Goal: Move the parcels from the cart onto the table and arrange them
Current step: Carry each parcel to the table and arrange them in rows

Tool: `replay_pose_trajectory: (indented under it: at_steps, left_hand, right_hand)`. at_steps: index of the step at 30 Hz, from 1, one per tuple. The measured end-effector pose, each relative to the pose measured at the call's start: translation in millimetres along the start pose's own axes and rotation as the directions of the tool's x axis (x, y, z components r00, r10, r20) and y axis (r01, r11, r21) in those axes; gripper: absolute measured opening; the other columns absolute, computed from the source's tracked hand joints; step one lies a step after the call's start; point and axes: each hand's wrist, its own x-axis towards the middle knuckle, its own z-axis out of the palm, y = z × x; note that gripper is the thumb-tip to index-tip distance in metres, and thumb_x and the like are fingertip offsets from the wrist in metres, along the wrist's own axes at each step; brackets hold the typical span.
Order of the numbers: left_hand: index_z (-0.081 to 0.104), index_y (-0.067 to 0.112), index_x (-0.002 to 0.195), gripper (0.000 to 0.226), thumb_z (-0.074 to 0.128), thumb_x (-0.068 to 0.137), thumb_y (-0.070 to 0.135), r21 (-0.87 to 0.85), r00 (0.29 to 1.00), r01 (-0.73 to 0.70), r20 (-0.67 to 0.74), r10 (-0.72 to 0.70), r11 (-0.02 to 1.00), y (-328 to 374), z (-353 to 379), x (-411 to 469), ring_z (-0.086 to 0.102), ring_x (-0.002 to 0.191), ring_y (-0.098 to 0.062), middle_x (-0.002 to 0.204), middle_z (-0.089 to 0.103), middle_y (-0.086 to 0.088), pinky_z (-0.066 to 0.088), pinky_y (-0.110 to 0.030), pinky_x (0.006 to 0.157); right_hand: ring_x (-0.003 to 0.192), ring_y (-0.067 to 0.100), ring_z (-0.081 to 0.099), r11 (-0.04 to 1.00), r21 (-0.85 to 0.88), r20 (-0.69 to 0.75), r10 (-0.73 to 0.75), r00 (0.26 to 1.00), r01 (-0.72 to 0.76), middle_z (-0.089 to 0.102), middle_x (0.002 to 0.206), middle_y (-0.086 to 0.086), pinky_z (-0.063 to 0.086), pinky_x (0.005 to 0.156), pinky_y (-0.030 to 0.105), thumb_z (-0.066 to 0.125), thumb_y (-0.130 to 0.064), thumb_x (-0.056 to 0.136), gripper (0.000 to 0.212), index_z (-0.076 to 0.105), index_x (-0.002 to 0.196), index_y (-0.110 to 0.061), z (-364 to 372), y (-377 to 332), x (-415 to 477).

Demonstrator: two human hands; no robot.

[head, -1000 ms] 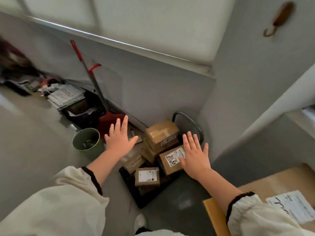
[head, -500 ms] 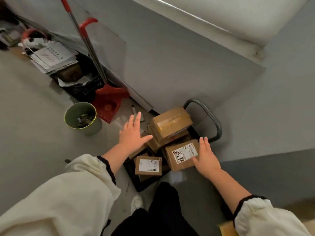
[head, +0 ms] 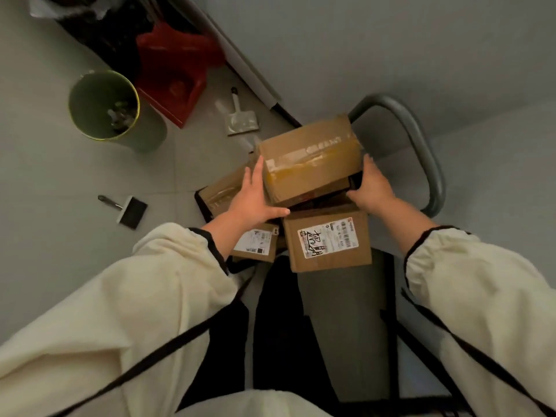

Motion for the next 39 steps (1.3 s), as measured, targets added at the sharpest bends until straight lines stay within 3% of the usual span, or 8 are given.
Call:
replay_pose_trajectory:
  at_steps: [6, 15, 18, 23, 27, 32, 36, 39]
  left_hand:
    - [-0.017, 0.04, 0.144, 0.132, 0.086, 0.062, 0.037, -0.047, 0.994, -0.003, -0.11, -0.002, 0.999, 2, 30, 19, 0.02, 0.143, -0.026, 0.159, 0.008, -0.005, 0.027, -0.046, 0.112]
    - [-0.019, 0.035, 0.145, 0.116, 0.075, 0.078, 0.015, -0.12, 0.998, -0.016, -0.059, 0.009, 0.993, 16, 16, 10, 0.035, 0.136, -0.028, 0.156, 0.018, -0.007, 0.038, -0.047, 0.106]
    - [-0.017, 0.035, 0.145, 0.115, 0.075, 0.077, 0.018, -0.143, 0.996, -0.048, -0.082, 0.037, 0.989, 23, -6, -6, 0.044, 0.124, -0.02, 0.151, 0.028, -0.002, 0.045, -0.034, 0.096]
    - [0.001, 0.039, 0.145, 0.102, 0.076, 0.077, 0.029, -0.315, 0.986, -0.136, -0.131, 0.099, 0.939, 41, -70, -50, 0.042, 0.113, -0.01, 0.126, 0.033, 0.016, 0.041, -0.025, 0.088]
    - [0.021, 0.027, 0.141, 0.077, 0.071, 0.082, 0.032, -0.49, 0.963, -0.206, -0.256, 0.086, 0.847, 59, -133, -102, 0.05, 0.103, -0.005, 0.114, 0.046, 0.015, 0.041, -0.011, 0.073]
    - [0.054, 0.022, 0.097, 0.03, 0.066, 0.082, 0.046, -0.518, 0.835, -0.352, -0.55, 0.011, 0.78, 66, -212, -172, 0.061, 0.089, -0.01, 0.096, 0.062, 0.008, 0.045, -0.021, 0.066]
    - [0.057, 0.018, 0.086, 0.044, 0.064, 0.075, 0.061, -0.601, 0.773, -0.37, -0.623, -0.125, 0.709, 47, -261, -229, 0.063, 0.078, -0.014, 0.087, 0.065, 0.002, 0.052, -0.034, 0.067]
    - [0.058, 0.016, 0.089, 0.047, 0.063, 0.076, 0.061, -0.583, 0.772, -0.35, -0.623, -0.126, 0.733, 28, -282, -265, 0.064, 0.084, -0.02, 0.091, 0.066, -0.002, 0.053, -0.042, 0.077]
  right_hand:
    - [0.119, 0.03, 0.051, 0.983, 0.177, -0.081, -0.03, 0.996, 0.044, 0.052, 0.131, 0.013, 0.042, 0.091, 0.032, 0.068, -0.014, 0.08, 0.076, 0.026, 0.144, -0.015, 14, 16, 25]
    - [0.108, 0.028, 0.056, 0.972, 0.216, -0.113, -0.074, 0.991, 0.097, 0.06, 0.117, 0.012, 0.038, 0.078, 0.026, 0.066, -0.016, 0.082, 0.045, 0.05, 0.124, -0.01, 2, 11, 15]
    - [0.106, 0.024, 0.057, 0.961, 0.224, -0.166, -0.123, 0.978, 0.159, 0.062, 0.117, 0.01, 0.037, 0.077, 0.023, 0.066, -0.016, 0.082, 0.045, 0.053, 0.125, -0.01, -18, -3, -4]
    - [0.095, 0.015, 0.055, 0.924, 0.263, -0.382, -0.163, 0.91, 0.276, 0.06, 0.1, -0.002, 0.037, 0.075, 0.022, 0.068, -0.021, 0.08, 0.036, 0.06, 0.114, -0.014, -63, -44, -58]
    - [0.097, 0.013, 0.055, 0.85, 0.36, -0.509, -0.166, 0.845, 0.384, 0.057, 0.112, 0.001, 0.042, 0.084, 0.023, 0.069, -0.027, 0.083, 0.039, 0.06, 0.118, -0.014, -96, -103, -118]
    - [0.096, 0.008, 0.059, 0.693, 0.481, -0.599, -0.187, 0.778, 0.537, 0.054, 0.118, 0.002, 0.052, 0.081, 0.025, 0.063, -0.032, 0.087, 0.03, 0.06, 0.117, -0.026, -116, -187, -208]
    - [0.096, 0.008, 0.06, 0.585, 0.551, -0.584, -0.239, 0.776, 0.595, 0.054, 0.112, -0.004, 0.052, 0.077, 0.025, 0.058, -0.033, 0.09, 0.021, 0.057, 0.11, -0.038, -101, -238, -272]
    - [0.09, 0.005, 0.058, 0.632, 0.493, -0.579, -0.275, 0.768, 0.598, 0.051, 0.106, -0.006, 0.048, 0.071, 0.018, 0.055, -0.033, 0.092, 0.029, 0.059, 0.121, -0.029, -84, -262, -301]
